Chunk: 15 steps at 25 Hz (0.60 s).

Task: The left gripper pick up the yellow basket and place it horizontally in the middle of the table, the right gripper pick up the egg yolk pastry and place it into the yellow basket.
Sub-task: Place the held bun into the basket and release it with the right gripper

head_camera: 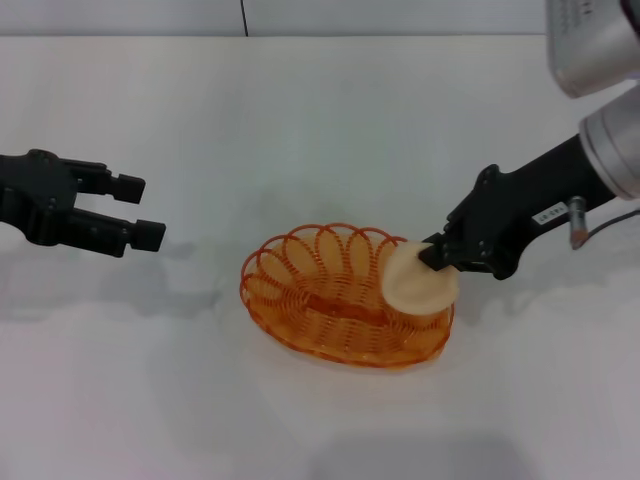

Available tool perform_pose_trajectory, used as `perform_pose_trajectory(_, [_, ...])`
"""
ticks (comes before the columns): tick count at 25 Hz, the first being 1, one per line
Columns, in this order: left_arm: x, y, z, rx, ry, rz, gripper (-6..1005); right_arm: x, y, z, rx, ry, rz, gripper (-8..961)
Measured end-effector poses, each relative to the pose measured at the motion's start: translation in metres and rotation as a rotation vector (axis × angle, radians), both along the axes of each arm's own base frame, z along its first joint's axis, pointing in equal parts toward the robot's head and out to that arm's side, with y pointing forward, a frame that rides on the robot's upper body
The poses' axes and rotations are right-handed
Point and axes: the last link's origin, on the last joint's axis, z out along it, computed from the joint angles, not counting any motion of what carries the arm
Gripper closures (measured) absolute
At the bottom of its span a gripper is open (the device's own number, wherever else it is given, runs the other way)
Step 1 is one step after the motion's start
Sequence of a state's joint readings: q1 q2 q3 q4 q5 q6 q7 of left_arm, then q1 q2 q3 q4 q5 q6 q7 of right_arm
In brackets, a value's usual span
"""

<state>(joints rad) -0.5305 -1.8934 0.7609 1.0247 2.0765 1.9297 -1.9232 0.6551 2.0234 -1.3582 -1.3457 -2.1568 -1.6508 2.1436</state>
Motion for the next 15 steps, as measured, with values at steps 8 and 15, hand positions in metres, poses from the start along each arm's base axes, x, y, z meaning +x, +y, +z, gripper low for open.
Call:
perform_pose_trajectory(8, [0.001,0.001,-0.001,-0.002,-0.003,0.002,110,-0.009,0.005,-0.015,-0.013,-0.012,0.027,902])
perform_pose_trajectory(15, [0.0,0.0,-0.001,-0.001,-0.003,0.007,110,-0.018,0.005,-0.026,-0.017,-0.015,0.066,877])
